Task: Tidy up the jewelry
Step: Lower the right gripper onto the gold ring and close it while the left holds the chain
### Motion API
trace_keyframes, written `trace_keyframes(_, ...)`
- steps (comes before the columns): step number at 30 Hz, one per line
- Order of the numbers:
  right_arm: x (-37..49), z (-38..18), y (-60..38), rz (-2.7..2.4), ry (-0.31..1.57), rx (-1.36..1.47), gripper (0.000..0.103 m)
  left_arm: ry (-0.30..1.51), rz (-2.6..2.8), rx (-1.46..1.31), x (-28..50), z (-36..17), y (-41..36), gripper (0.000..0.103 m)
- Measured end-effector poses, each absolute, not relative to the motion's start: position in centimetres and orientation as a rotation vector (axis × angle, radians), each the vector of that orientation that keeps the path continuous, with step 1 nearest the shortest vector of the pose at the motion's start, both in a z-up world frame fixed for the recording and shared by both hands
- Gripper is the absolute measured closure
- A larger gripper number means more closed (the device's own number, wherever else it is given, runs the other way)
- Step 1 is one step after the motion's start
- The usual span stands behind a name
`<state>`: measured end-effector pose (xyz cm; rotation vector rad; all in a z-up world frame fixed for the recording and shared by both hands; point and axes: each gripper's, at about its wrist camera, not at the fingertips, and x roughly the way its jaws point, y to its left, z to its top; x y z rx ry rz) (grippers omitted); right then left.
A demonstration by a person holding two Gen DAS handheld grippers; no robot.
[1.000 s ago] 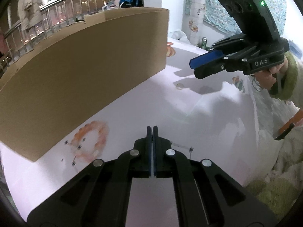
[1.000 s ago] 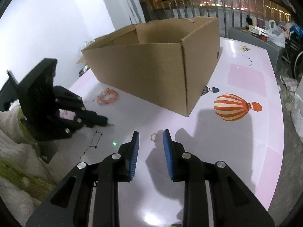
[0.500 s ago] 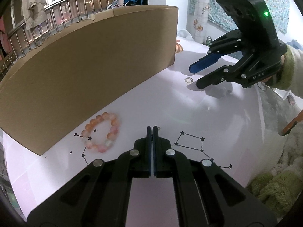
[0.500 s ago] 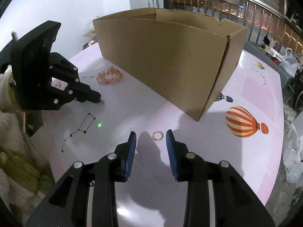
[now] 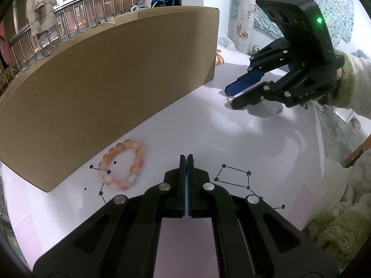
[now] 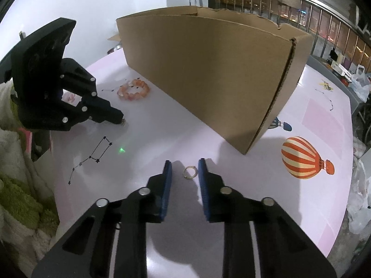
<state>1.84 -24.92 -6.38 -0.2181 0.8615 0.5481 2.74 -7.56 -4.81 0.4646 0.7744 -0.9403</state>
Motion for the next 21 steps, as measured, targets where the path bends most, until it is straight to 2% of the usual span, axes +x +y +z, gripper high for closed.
trace_keyframes(3, 1.87, -6.46, -25.12, 0.547, 0.861, -0.207, 0.091, 0.774, -0.939, 0.466, 2.72, -4.84, -7.56, 0.103)
trace_keyframes(16, 2.19, -6.60, -24.97, 0.535, 0.871, -0.160, 0.092, 0.777, -0.946, 0.454, 3.00, -4.75, -7.58, 0.103)
trace_keyframes(18, 2.12, -6.49, -25.02, 0.534, 0.868, -0.151, 0.098, 0.776, -0.946, 0.454, 2.97, -4.71, -7.53, 0.103)
trace_keyframes(21, 2.07, -6.46, -25.03, 0.531, 0.869, -0.150, 0.098, 0.776, -0.949, 0.449, 2.90, -4.63, -7.43, 0.103)
